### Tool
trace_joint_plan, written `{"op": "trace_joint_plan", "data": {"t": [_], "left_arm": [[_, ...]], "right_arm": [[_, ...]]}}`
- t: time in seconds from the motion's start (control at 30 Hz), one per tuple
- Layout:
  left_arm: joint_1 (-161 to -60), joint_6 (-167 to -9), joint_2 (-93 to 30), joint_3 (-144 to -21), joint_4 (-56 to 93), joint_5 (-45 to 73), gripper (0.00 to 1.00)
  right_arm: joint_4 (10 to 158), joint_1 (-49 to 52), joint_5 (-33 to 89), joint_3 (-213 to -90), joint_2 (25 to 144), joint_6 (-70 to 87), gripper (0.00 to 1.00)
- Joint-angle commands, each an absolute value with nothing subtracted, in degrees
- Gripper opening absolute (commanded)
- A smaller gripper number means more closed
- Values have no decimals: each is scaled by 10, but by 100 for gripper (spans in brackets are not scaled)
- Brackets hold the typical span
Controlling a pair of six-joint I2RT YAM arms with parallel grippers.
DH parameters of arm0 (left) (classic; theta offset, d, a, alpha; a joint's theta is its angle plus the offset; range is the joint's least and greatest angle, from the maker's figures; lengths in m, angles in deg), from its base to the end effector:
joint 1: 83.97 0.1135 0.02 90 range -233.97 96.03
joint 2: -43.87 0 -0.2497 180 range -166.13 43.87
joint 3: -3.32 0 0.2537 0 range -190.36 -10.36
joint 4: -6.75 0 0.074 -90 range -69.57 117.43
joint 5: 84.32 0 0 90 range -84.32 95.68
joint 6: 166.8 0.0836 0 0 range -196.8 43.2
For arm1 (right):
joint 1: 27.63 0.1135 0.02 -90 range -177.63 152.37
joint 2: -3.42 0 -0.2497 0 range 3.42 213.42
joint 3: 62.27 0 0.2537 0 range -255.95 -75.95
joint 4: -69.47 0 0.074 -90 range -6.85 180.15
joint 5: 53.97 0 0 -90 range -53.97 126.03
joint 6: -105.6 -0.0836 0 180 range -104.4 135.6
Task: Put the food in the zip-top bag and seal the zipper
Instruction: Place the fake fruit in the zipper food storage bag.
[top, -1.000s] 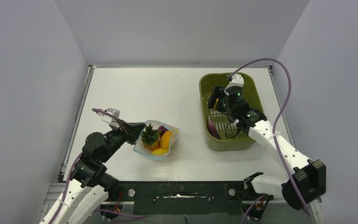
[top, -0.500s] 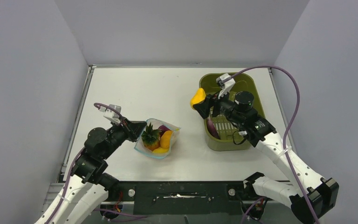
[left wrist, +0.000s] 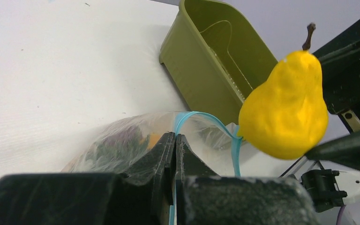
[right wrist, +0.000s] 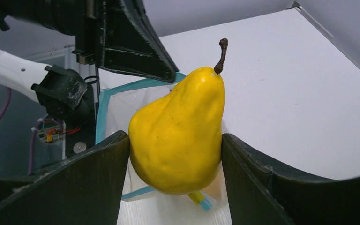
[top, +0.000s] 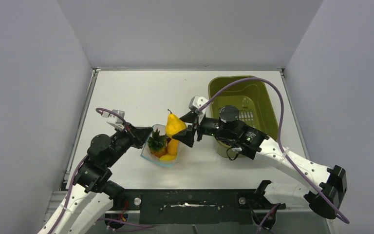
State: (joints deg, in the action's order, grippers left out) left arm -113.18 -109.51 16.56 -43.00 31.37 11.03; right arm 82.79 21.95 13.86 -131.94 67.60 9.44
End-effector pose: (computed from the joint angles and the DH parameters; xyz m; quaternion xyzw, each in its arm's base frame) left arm 0.1659 -0.1017 0.2953 0.0087 0.7407 -0.3748 0.5575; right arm 0.1794 0.2593 0.3419 -0.3910 0.6405 0.4296 0.5024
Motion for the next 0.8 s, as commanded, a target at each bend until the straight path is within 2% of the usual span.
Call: {"op": "trace_joint_plan", "data": {"t": [0.0, 0.2, 0.4, 0.63, 0.77], "left_arm": [[-1134, -1105, 173, -458, 294, 109, 0], [-1134, -1105, 165, -461, 293, 117, 0], [-1134, -1100, 176, -459, 297, 120, 0], [-1134, -1089, 179, -465, 298, 123, 0], [-1134, -1082, 176, -473, 306, 128, 0]], "right_arm": [[783, 265, 146, -1355, 693, 146, 49], [839, 324, 157, -1378, 739, 208, 51], [881, 356, 233, -1395, 774, 230, 52], [911, 362, 260, -1399, 775, 246, 61], [910, 362, 250, -1407, 758, 222, 71]]}}
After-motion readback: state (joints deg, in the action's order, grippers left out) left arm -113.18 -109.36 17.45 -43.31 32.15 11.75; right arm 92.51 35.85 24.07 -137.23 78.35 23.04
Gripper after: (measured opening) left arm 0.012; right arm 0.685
